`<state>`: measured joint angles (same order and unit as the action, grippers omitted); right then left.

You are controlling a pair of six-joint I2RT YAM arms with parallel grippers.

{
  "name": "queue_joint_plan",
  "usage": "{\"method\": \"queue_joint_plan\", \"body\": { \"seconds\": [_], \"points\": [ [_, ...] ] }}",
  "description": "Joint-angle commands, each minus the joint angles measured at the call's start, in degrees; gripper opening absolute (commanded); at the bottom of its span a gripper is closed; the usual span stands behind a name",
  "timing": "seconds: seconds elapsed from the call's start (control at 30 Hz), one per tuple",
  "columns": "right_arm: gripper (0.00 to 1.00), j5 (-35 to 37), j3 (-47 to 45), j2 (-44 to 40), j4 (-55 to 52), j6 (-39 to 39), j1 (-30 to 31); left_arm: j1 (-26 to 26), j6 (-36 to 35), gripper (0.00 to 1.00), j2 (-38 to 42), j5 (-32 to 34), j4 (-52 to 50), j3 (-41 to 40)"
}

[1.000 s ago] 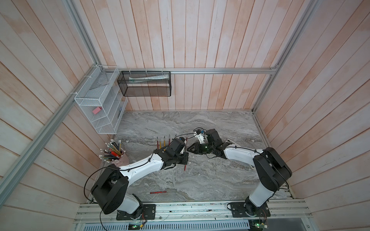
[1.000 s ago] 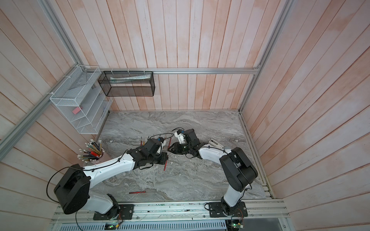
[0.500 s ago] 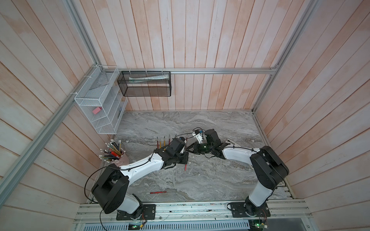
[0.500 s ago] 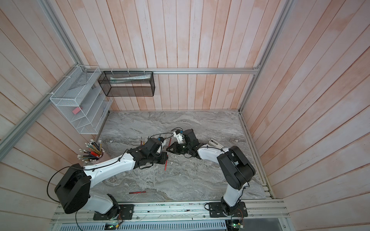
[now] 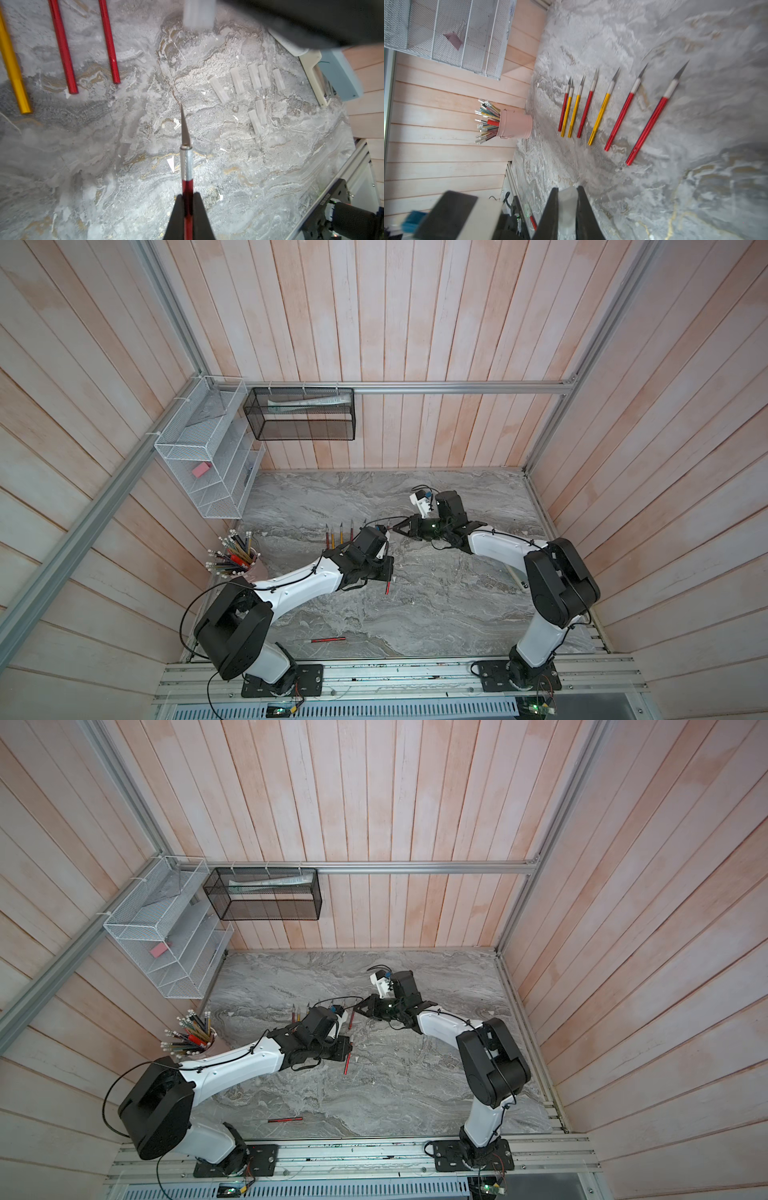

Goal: Remove protective caps from carving knives
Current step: Remove the protective sleeve from the carving knife, then place the protective sleeve at the center of the board.

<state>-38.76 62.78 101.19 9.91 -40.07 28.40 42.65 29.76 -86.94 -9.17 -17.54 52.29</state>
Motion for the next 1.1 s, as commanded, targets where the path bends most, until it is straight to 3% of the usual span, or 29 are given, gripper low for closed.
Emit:
{"method": "queue_joint_plan", "body": {
  "seconds": [0.0,0.2,0.53,0.87,1.07],
  "points": [
    [0.0,2.4,2.9,1.0,-4.1,3.4,-0.9,0.1,-0.4,0.0,-1.7,-1.4,0.0,-0.4],
    [0.0,11.6,1.6,-2.9,-12.0,9.1,-1.8,0.0,-1.0,0.0,-3.4,-0.4,-1.8,2.3],
    [0.0,31.3,-12.3,-14.6,-25.8,15.3,1.4,-4.0,-1.2,0.0,-10.8,2.1,-7.3,14.4],
    [0.0,33.8,-20.2,-16.8,-26.5,13.9,3.7,-4.4,-1.1,0.0,-21.1,2.3,-8.4,24.5],
    [0.12,34.2,-20.6,-14.9,-26.0,13.9,4.6,-5.1,-1.9,0.0,-25.4,3.5,-10.3,29.5]
  ]
}}
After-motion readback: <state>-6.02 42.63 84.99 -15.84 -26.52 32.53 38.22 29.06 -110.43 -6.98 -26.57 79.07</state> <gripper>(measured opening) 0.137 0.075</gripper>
